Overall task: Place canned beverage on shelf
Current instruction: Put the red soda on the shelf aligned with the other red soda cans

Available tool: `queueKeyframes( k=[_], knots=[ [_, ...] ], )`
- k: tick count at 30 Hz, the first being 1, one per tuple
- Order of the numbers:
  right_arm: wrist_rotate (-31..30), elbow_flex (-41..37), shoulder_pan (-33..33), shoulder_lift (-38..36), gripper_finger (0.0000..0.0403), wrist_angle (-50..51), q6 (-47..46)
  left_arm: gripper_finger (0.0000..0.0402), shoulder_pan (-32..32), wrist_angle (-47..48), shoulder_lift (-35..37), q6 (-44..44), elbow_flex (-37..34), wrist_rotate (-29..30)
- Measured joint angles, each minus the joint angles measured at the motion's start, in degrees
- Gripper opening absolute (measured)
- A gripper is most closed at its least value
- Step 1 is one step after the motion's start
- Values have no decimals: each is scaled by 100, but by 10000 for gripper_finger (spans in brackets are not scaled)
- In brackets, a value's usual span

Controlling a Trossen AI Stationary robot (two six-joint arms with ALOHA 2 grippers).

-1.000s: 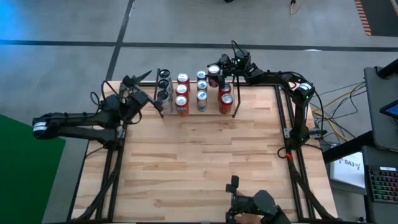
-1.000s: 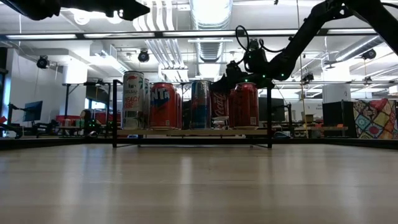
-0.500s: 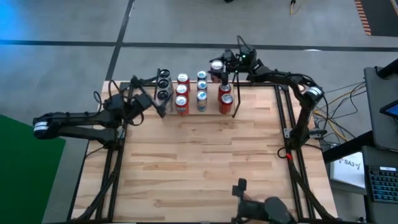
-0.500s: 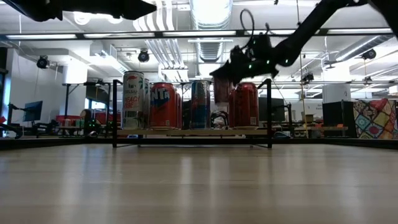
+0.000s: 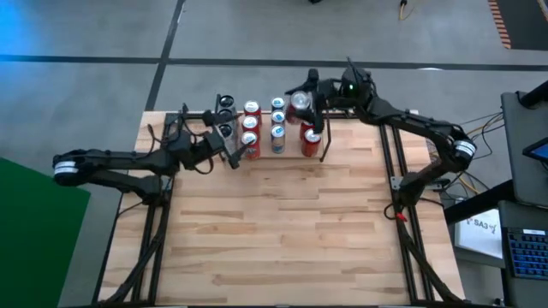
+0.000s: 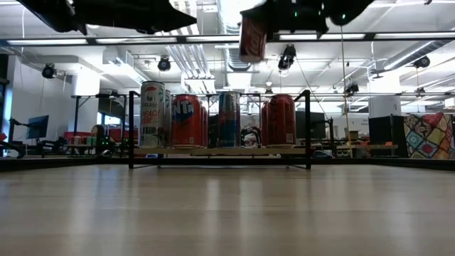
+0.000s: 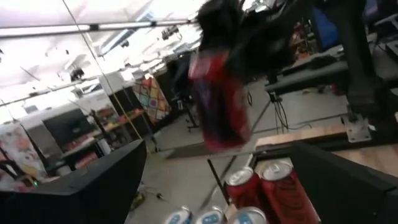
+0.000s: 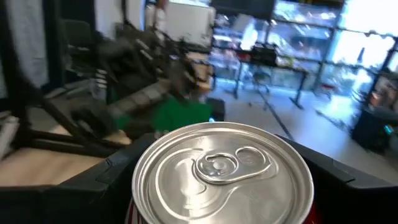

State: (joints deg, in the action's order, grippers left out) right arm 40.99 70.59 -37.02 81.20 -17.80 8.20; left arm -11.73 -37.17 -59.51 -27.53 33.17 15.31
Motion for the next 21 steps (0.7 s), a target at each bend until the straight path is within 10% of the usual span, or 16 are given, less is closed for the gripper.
queueKeyframes(
  k=[21],
  knots=[
    [-1987, -59, 2312, 203, 284, -130, 927, 384, 5, -742, -1766, 926, 635, -2049]
  ],
)
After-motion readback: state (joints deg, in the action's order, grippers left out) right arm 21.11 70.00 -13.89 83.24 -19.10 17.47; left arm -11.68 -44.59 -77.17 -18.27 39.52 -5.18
